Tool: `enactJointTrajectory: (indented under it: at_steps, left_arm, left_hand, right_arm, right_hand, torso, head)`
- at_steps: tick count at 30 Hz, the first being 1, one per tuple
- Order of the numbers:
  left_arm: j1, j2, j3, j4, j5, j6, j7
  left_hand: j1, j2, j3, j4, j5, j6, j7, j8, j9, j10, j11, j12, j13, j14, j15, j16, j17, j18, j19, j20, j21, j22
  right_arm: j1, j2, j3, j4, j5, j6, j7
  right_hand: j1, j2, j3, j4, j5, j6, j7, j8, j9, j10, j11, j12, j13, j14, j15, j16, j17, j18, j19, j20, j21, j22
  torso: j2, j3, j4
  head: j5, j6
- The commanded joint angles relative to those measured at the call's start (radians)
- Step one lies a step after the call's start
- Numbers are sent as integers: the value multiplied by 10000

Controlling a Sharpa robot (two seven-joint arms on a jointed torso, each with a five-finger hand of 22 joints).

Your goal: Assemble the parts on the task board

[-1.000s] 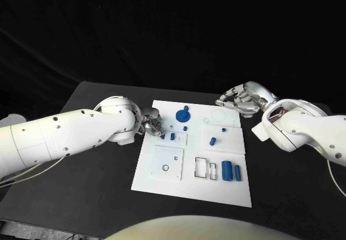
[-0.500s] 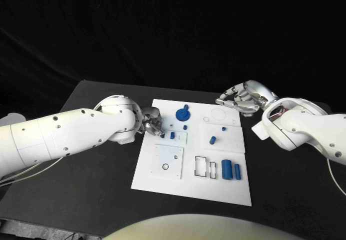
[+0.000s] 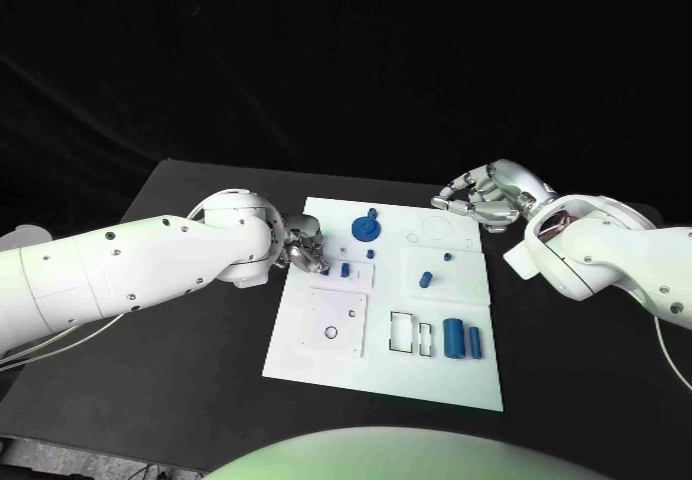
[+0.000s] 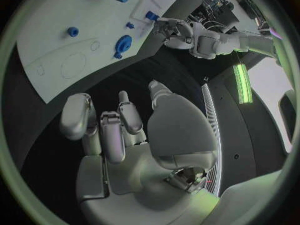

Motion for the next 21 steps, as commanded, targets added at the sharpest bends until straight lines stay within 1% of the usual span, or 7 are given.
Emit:
enactJointTrajectory:
  at_steps: [1,12,17,19,21]
  left_arm:
    - [-16,1,-16,21,-57,405,-94]
    - [-16,17,-17,6,-52,307,-93]
    - [-17,51,-18,-28,63,214,-89]
    - [-17,71,-19,-39,108,176,-87]
    - [-18,92,-20,-53,174,109,-83]
  left_hand:
    - [15,-49,1479,-1434,51,79,-65,33,17,95,-9,47,16,671,-84,65,1320,-198,56,-5,33,20]
    - [6,-55,1488,-1434,51,85,-69,33,18,98,-12,45,13,673,-86,67,1325,-198,55,-6,32,16]
    - [-24,-57,1498,-1415,48,96,-71,32,18,109,-15,44,13,676,-88,69,1333,-199,57,-8,34,20]
    - [-88,-67,1505,-1377,38,106,-77,28,19,121,-18,36,4,678,-92,69,1332,-200,61,-11,35,23]
    - [-231,-61,1517,-1293,27,127,-94,23,21,145,-28,25,-4,683,-99,72,1340,-201,66,-17,35,27]
  right_arm:
    - [-9,5,1,-2,-115,140,8]
    - [-17,12,1,-6,-115,138,6]
    - [-19,14,1,-2,-115,123,-6]
    - [-19,19,1,-3,-115,120,-7]
    - [-20,21,1,-4,-115,118,-9]
  right_hand:
    - [-17,102,-55,19,-27,-43,-39,41,16,-33,-17,61,12,759,-24,-53,1389,112,19,-42,-37,7]
    - [-32,113,-79,21,-30,-35,-42,51,18,-31,-19,63,12,759,-26,-54,1389,111,24,-43,-32,15]
    - [-38,123,-89,21,-30,-33,-43,55,19,-36,-20,58,4,758,-27,-56,1385,115,16,-44,-49,3]
    - [-38,123,-89,21,-30,-33,-43,55,19,-36,-20,58,4,758,-27,-56,1385,115,16,-44,-49,3]
    - [-38,123,-89,21,-30,-33,-43,55,19,-36,-20,58,4,758,-27,-56,1385,115,16,-44,-49,3]
  torso:
    - [2,-1,2]
    - [4,4,-4]
    - [8,9,2]
    - [7,7,-2]
    - [8,-4,-9]
  head:
    - [-2,-4]
    - [5,-7]
    - [-3,-26]
    - [-5,-23]
    - [-18,-20]
